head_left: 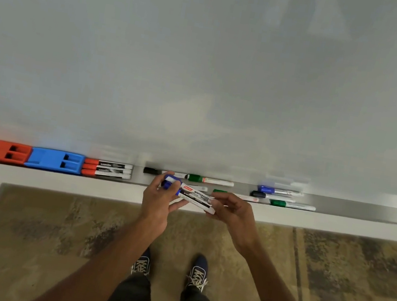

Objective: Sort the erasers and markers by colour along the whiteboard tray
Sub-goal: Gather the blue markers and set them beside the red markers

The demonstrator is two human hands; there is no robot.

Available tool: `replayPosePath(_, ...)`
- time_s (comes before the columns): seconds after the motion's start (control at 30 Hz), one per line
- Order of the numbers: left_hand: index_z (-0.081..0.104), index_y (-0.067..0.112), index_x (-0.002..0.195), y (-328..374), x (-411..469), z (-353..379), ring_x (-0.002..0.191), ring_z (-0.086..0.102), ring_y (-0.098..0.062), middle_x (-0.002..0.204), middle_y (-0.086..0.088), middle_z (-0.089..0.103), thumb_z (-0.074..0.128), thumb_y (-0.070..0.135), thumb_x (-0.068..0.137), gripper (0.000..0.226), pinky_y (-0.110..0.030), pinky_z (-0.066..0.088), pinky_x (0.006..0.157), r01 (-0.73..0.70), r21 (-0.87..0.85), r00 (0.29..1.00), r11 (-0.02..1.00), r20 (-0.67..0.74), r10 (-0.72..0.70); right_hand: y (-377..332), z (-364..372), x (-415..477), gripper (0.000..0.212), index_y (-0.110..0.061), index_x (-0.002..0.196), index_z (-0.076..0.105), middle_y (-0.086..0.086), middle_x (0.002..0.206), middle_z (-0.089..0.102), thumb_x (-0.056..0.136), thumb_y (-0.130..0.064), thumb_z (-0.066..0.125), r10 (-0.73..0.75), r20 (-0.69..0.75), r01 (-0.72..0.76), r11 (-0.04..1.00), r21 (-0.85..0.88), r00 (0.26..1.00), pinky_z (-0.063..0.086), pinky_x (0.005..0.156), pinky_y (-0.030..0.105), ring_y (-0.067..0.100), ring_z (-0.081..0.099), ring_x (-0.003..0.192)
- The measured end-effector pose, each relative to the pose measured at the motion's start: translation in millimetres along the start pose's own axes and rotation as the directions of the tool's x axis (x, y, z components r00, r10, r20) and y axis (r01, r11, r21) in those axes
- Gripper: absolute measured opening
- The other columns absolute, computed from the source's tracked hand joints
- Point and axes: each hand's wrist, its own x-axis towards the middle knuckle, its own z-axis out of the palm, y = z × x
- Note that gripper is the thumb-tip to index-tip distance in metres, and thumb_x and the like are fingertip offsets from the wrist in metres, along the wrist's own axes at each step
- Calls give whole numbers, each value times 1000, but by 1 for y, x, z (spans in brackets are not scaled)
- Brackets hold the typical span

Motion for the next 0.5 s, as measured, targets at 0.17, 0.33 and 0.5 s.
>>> replayPosePath(0.17,63,13,120,-25,-11,28,98,71,-35,116,-21,67,65,-1,90,33,-39,62,64,-2,-31,999,1000,-40,0,-5,-83,7,15,-13,105,74,2,98,75,92,-14,66,-304,-170,96,695,-713,937,58,77,35,16,69,83)
replayPosePath(0.33,66,18,118,-46,-25,50,96,72,-36,119,-20,65,66,0,89,34,-39,63,64,-2,-34,997,999,-80,-1,-11,-179,21,29,-7,105,71,12,100,72,81,8,66,-445,-63,11,162,-987,893,54,61,39,35,68,83)
replayPosePath(0.5,68,21,119,-61,-35,59,88,75,-31,115,-19,68,66,5,89,34,-40,63,69,12,-1,994,1000,-108,-12,-12,-214,43,36,-7,104,70,12,97,71,72,9,65,-248,162,120,-178,-977,955,52,55,37,36,69,77)
